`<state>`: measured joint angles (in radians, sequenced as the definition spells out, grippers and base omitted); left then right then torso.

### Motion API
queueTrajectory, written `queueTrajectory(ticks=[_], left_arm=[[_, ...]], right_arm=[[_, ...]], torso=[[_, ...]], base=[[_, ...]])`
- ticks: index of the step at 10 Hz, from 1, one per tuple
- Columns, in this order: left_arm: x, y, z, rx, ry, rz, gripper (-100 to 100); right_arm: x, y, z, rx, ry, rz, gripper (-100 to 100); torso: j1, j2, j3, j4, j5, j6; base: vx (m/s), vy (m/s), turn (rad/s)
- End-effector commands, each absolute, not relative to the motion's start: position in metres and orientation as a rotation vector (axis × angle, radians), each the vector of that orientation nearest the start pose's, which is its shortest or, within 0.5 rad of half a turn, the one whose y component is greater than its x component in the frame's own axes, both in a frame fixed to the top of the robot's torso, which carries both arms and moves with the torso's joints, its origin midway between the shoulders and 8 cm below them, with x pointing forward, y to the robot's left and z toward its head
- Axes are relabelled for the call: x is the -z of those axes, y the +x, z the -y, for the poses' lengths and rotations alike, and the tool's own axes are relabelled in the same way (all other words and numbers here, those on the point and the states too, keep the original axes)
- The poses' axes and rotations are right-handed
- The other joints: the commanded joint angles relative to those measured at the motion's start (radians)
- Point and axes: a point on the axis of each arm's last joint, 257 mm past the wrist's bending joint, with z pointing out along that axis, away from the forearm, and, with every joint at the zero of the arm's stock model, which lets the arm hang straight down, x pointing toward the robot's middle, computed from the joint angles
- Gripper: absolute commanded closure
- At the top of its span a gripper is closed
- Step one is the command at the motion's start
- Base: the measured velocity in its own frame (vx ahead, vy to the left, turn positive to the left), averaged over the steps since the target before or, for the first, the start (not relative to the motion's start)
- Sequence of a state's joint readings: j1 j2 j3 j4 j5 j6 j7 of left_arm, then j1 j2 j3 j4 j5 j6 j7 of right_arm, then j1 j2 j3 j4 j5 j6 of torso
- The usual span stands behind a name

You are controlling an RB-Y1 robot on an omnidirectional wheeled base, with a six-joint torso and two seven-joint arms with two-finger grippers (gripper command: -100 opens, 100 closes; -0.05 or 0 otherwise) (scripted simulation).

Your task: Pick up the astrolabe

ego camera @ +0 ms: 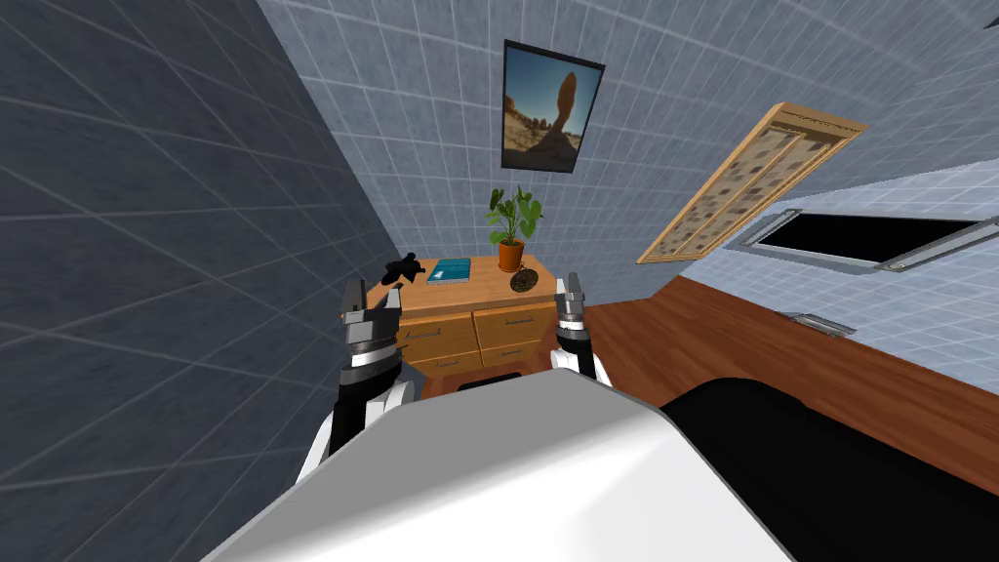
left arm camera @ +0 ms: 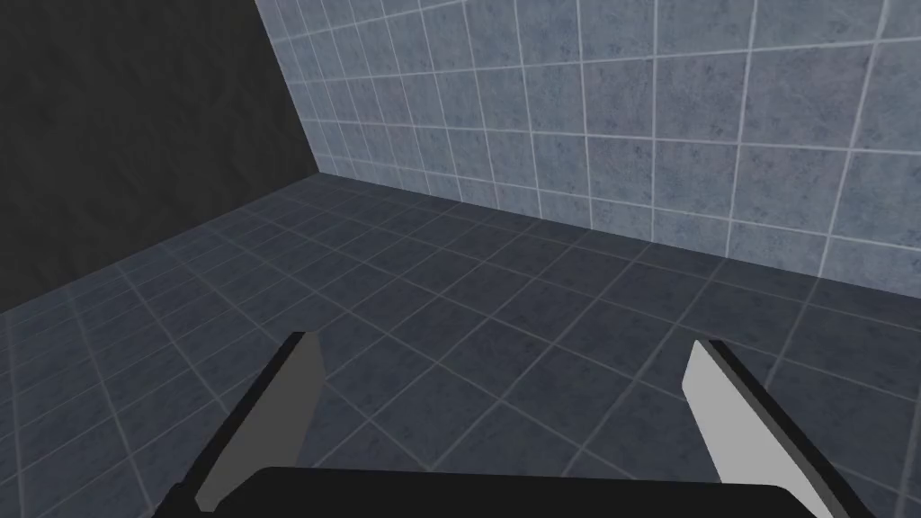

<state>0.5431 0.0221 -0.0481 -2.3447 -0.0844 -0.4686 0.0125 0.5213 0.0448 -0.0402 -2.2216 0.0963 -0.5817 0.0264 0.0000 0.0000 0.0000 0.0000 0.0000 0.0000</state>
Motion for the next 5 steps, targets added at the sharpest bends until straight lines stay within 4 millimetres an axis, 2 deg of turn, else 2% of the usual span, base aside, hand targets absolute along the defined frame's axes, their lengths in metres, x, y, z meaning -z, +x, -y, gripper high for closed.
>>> queueTrajectory(ticks=[1, 3, 5], left_arm=[[-0.032, 0.337, -0.255, 1.293, -0.606, -0.681, 0], [-0.032, 0.337, -0.255, 1.293, -0.605, -0.681, 0], [-0.032, 0.337, -0.255, 1.293, -0.605, -0.681, 0]], right_arm=[[-0.004, 0.337, 0.283, -1.163, 0.58, -0.68, -100], [0.004, 0.333, 0.279, -1.139, 0.537, -0.748, -100], [0.016, 0.326, 0.276, -1.1, 0.499, -0.823, -100]], torso=[[0.0, 0.0, 0.0, 0.0, 0.0, 0.0], [-0.003, 0.002, 0.001, 0.0, -0.001, 0.0], [-0.006, 0.003, 0.002, 0.001, -0.001, 0.0]], base=[[-0.012, -0.018, 0.103], [-0.031, -0.059, 0.155], [-0.043, -0.097, 0.201]])
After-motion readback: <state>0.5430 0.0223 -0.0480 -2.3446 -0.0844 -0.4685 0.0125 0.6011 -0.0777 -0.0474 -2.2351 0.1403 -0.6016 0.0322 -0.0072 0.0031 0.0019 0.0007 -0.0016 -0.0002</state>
